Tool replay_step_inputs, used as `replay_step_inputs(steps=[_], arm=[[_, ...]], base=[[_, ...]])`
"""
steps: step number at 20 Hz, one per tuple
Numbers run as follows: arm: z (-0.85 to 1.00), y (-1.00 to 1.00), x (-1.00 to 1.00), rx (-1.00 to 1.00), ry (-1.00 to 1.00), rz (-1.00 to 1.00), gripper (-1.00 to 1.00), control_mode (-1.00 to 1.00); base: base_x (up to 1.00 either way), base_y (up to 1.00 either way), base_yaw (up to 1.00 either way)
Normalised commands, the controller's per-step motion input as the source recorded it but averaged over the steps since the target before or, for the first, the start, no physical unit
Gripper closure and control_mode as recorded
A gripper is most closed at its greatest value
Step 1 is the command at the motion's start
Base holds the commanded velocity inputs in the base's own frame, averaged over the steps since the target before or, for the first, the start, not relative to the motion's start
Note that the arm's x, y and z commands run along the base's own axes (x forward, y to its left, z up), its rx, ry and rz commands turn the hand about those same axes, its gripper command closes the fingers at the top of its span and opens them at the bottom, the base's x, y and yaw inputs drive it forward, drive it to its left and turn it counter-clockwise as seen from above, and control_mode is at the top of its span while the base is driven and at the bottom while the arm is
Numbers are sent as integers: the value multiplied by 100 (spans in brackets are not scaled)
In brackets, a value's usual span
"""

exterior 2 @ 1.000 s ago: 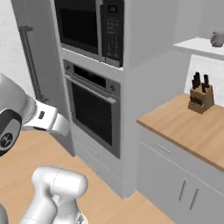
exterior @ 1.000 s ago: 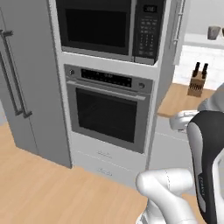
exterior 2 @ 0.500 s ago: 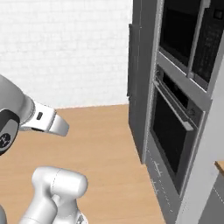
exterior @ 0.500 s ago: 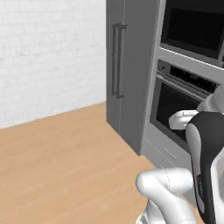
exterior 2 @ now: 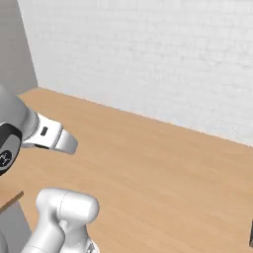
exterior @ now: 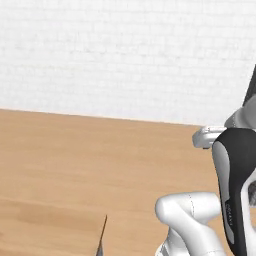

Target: Gather all objects into one cabinet and sort the glasses and bowls to opposite sides.

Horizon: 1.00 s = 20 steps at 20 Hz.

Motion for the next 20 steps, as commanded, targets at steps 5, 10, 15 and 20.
replay_step_inputs(steps=[5,10,15,20], arm=[[0,0,0,0,0,0,-100,100],[0,0,0,0,0,0,-100,100],[0,0,0,0,0,0,-100,100],[0,0,0,0,0,0,-100,100]], base=[[0,-1,100],[0,-14,98],[0,-12,99],[-2,-1,100]])
